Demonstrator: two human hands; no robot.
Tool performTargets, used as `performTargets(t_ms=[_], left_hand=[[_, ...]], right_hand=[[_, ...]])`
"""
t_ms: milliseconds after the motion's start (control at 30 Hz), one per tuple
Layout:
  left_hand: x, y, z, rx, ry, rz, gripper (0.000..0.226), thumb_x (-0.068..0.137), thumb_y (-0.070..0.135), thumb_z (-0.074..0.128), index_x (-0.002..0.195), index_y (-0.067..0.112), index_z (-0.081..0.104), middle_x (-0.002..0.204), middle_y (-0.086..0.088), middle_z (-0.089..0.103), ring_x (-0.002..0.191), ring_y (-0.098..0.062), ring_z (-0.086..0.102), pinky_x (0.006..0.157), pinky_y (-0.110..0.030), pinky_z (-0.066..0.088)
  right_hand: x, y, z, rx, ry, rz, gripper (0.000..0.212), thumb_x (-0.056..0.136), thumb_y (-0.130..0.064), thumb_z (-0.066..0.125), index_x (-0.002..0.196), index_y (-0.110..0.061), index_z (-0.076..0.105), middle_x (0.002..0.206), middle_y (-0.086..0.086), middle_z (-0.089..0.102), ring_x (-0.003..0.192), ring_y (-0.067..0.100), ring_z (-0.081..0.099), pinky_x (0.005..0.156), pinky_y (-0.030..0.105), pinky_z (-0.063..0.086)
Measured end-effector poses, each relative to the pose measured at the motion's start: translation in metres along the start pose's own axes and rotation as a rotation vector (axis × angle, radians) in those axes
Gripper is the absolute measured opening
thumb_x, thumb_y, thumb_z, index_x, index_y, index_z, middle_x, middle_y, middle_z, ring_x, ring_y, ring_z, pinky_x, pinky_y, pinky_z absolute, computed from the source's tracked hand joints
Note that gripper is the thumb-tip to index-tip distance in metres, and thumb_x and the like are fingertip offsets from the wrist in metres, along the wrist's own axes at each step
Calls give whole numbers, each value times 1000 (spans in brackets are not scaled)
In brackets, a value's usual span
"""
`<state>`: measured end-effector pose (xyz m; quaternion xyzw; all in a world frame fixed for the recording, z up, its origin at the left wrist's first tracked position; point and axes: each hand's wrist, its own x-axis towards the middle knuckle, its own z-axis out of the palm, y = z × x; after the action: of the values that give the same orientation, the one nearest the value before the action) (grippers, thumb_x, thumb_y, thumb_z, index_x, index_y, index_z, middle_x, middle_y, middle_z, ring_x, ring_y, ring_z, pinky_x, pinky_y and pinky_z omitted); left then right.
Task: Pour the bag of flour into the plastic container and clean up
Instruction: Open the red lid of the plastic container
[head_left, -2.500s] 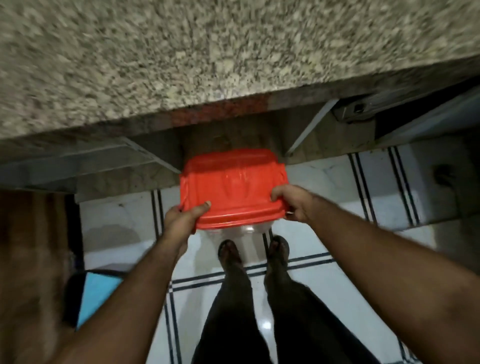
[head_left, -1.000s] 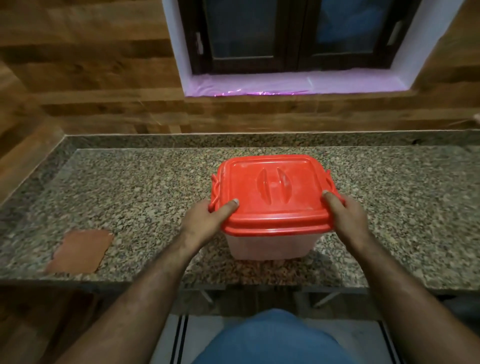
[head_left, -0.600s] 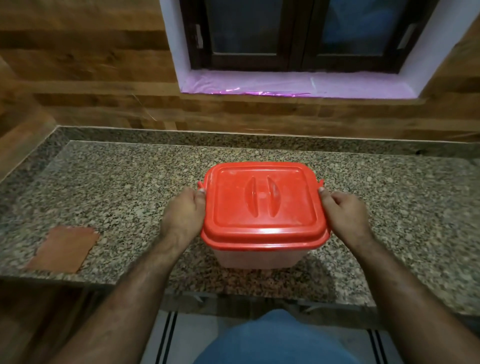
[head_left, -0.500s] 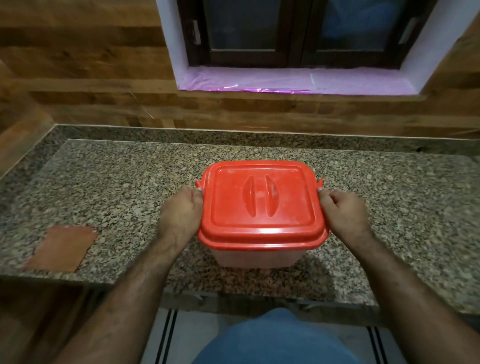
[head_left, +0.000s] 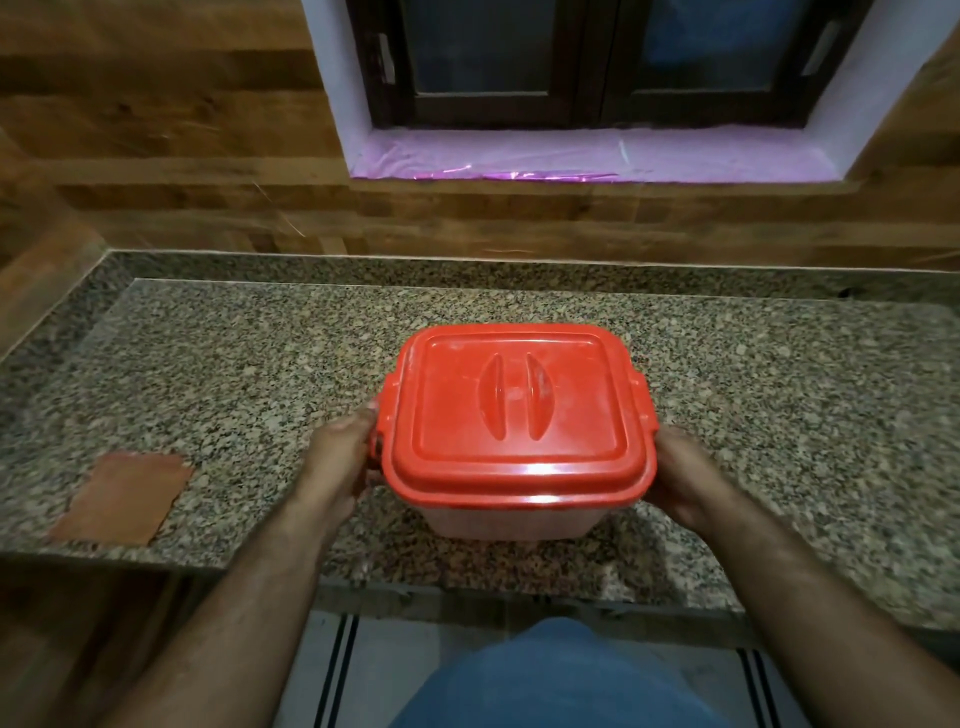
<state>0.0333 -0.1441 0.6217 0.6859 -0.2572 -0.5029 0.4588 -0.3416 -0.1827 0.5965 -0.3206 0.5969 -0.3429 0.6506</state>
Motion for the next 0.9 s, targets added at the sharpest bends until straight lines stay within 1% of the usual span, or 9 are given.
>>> performTargets(t_ms=[67,133,267,367,467,600,700,800,900], left_hand=[[0,-9,2,3,-72,-102,33,108,23,59,89,5,78,77,-10,75,65,-25,66,65,-37,53],[-6,-12,3,65,-72,-74,37,109,29,58,82,11,75,70,-6,71,60,-23,61,58,-32,47],[-27,0,6,131,152,207,42,114,45,39,114,21,73,102,-2,79,92,-22,77,74,-37,62],[-49,17,19,142,34,269,42,114,51,37,125,27,70,106,2,81,92,-12,80,67,-24,63],[-63,25,31,90,-100,220,39,109,53,47,140,31,59,115,0,80,96,-16,81,74,-33,66],[-64,24,38,94,-26,267,44,103,41,67,142,31,51,119,10,71,103,-11,74,78,-30,61],[-62,19,36,69,-15,253,70,97,39,75,156,25,40,128,6,69,110,-17,73,92,-44,64],[-62,17,31,13,-23,206,85,96,43,76,164,30,27,140,-2,65,115,-25,73,98,-54,62],[-64,20,31,7,-1,241,83,100,43,71,167,26,25,147,-3,59,120,-23,69,101,-49,59]], right_hand=[[-2,0,1,-3,64,-10,31,101,-25,62,112,0,77,118,30,73,94,39,69,95,63,61],[-7,-6,4,-42,204,-105,32,106,-26,54,104,-1,74,97,16,77,84,32,70,75,43,64],[-38,-31,21,-173,432,-310,54,110,-57,40,110,-13,72,109,6,77,99,24,74,86,46,61],[-54,-51,31,-345,272,-293,45,100,-55,63,118,-15,71,106,5,78,83,18,79,70,36,64],[-59,-59,39,-512,296,-251,85,69,-61,91,133,-15,60,116,4,71,89,23,78,71,42,69],[-65,-70,46,-502,329,-174,84,65,-45,99,131,-12,58,108,3,71,86,24,77,74,47,69],[-72,-79,45,-483,362,-190,90,60,-39,102,133,-12,57,111,5,71,79,24,78,71,44,68],[-82,-86,46,-224,270,-210,89,61,-18,103,134,-13,50,117,10,70,78,28,81,62,41,67],[-93,-98,54,91,96,-286,61,73,6,88,127,-1,61,116,24,76,89,38,80,70,46,68]])
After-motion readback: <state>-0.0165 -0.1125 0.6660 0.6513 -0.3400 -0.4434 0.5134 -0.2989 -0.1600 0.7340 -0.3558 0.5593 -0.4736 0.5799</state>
